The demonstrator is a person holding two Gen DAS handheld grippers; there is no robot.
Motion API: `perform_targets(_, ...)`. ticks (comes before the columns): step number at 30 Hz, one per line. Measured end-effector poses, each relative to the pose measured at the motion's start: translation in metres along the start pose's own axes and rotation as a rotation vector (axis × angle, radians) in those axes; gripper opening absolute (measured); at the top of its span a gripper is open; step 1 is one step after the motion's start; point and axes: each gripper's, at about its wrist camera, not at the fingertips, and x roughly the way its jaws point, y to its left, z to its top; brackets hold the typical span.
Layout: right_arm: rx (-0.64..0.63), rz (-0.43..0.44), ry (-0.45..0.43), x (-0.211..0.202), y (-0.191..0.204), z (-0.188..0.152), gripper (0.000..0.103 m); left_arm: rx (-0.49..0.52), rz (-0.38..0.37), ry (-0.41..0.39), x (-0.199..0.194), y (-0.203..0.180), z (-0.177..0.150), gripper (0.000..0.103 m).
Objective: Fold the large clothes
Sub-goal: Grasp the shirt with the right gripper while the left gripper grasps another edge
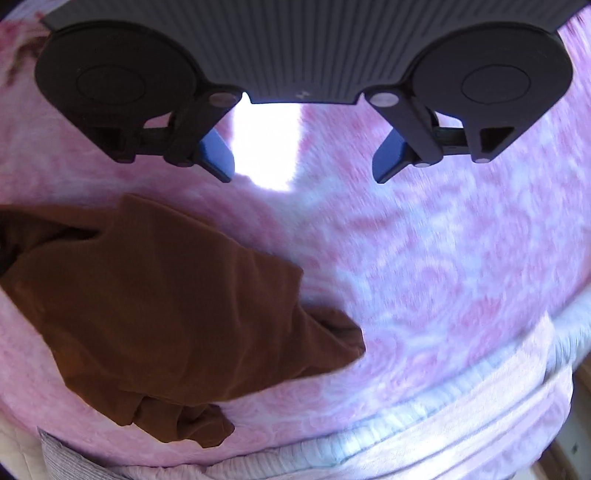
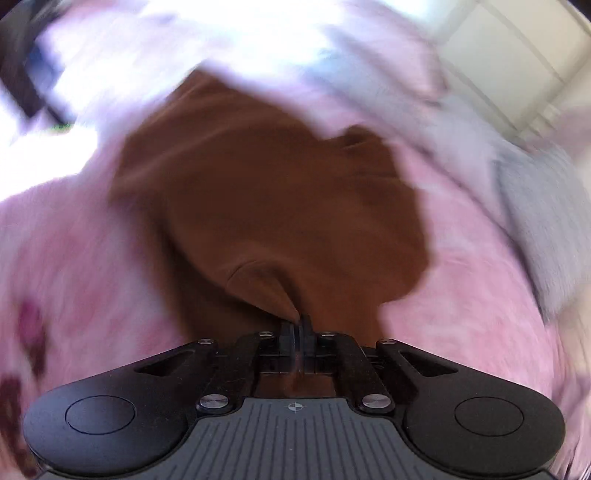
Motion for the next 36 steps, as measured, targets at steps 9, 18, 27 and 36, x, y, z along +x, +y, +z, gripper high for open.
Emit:
perform_targets(9, 0.313, -0.221, -0.030, -0.032, -0.161, -0.005, 0.000, 0.478, 0.130, -0.237, 0.022, -0.038, 0.041, 0.077)
perform_targets(18, 0.329, -0.220, 0.015, -0.016, -0.188, -0.014, 0.000, 0.986, 0.124, -0.368, 0.050, -0.094, -0.003, 0.071)
perform_targets(27, 0.321, -0.229, 0.029, -0.028, -0.169, -0.015, 0.000, 1.113, 0.142, -0.486, 0.060, -0.085, -0.010, 0.009)
perform_targets(36, 0.314, -0.310, -0.147, -0.101, -0.167, 0.008, 0.000, 0.694, 0.094, -0.562, -0.036, -0.047, 0.044, 0.006)
